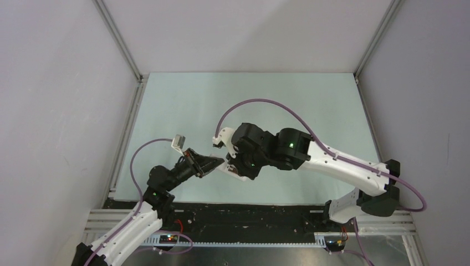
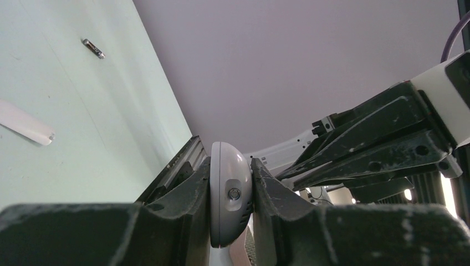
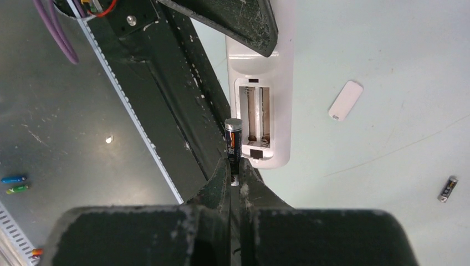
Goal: Load the batteries into the remote control
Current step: Load the battery into the remote control.
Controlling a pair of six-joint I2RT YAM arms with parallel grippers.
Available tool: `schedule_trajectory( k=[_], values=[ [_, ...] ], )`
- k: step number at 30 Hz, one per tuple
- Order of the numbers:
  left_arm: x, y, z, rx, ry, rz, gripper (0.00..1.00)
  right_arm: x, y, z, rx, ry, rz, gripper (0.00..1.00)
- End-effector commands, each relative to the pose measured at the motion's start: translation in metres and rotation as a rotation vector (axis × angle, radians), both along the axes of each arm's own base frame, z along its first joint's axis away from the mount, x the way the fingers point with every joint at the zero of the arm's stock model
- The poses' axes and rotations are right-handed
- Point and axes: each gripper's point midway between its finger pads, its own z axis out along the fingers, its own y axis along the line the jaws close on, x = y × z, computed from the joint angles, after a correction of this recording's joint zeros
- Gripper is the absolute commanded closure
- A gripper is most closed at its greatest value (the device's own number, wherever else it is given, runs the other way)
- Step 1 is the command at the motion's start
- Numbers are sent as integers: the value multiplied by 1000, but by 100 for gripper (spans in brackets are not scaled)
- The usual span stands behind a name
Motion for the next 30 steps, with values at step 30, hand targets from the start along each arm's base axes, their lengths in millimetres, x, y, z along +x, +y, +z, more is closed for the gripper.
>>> schedule_trajectory(
  k=[30],
  values=[
    [-5, -2, 4, -8, -36, -27, 100, 5, 10, -32, -116, 73, 46, 100]
  ],
)
